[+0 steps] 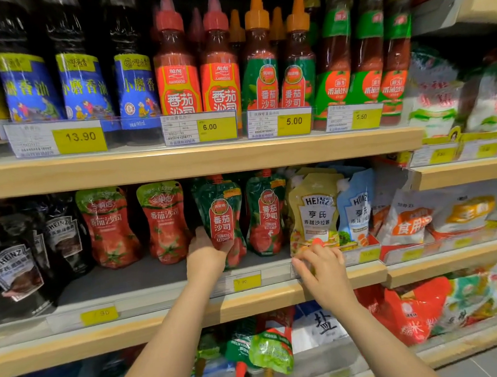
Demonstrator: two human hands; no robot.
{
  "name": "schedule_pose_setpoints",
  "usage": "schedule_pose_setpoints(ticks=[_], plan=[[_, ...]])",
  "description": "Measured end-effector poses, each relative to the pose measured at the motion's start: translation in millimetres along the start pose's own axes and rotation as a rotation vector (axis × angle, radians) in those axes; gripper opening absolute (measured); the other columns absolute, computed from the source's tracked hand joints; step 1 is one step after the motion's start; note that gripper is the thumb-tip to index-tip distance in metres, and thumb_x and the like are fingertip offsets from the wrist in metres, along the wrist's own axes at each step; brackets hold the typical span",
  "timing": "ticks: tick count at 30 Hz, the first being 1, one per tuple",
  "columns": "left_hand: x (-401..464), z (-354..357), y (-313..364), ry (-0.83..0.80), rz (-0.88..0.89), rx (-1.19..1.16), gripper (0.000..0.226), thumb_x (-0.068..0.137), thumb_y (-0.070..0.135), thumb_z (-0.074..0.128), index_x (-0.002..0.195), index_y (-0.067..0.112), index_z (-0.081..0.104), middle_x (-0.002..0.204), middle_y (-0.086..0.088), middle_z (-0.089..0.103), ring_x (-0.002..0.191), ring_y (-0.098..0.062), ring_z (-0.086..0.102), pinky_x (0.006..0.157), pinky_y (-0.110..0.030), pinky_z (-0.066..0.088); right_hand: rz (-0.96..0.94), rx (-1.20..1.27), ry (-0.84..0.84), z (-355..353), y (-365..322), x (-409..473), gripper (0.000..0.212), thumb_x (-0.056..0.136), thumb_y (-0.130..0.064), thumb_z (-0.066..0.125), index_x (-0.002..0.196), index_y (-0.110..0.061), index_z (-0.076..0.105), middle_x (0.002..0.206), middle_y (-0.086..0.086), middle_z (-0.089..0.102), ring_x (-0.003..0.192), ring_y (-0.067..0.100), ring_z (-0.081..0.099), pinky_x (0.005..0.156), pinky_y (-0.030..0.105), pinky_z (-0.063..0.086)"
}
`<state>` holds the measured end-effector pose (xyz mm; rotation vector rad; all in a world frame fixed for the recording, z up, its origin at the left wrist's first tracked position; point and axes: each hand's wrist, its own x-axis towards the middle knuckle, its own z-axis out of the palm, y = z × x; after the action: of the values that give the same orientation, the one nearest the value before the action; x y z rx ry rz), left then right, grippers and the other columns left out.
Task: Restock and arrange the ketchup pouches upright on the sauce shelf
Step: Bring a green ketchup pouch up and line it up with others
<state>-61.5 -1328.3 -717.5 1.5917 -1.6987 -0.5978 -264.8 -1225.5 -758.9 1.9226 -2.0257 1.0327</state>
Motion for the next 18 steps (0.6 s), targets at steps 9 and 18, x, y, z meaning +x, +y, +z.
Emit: schedule_pose_setpoints(ticks=[9,18], plan=[[22.5,9.0,6.0,-0.024,-0.070,0.094,0.060,0.087,0.033,0.061,0.128,-0.002,0.034,0.124,-0.024,0.054,0.112,-0.039,0.054,0.081,-0.042,0.046,-0.036,-0.060,0.076,11.1,5.4,1.4,0.045,0.089,-0.048,0.027,0.081,-0.021,0.062,0.080,-0.007,0.056,0.081,0.015,0.047,0.082,0.025,0.017],[20.8,8.2,6.1,-0.017,-0.104,0.068,0.068,0.085,0.035,0.063,0.132,-0.002,0.030,0.130,-0.024,0.048,0.116,-0.039,0.051,0.083,-0.044,0.046,-0.027,0.005,0.042,11.3,8.1,1.2,0.043,0.087,-0.051,0.029,0.079,-0.022,0.059,0.077,-0.010,0.047,0.081,0.012,0.041,0.084,0.028,0.019]])
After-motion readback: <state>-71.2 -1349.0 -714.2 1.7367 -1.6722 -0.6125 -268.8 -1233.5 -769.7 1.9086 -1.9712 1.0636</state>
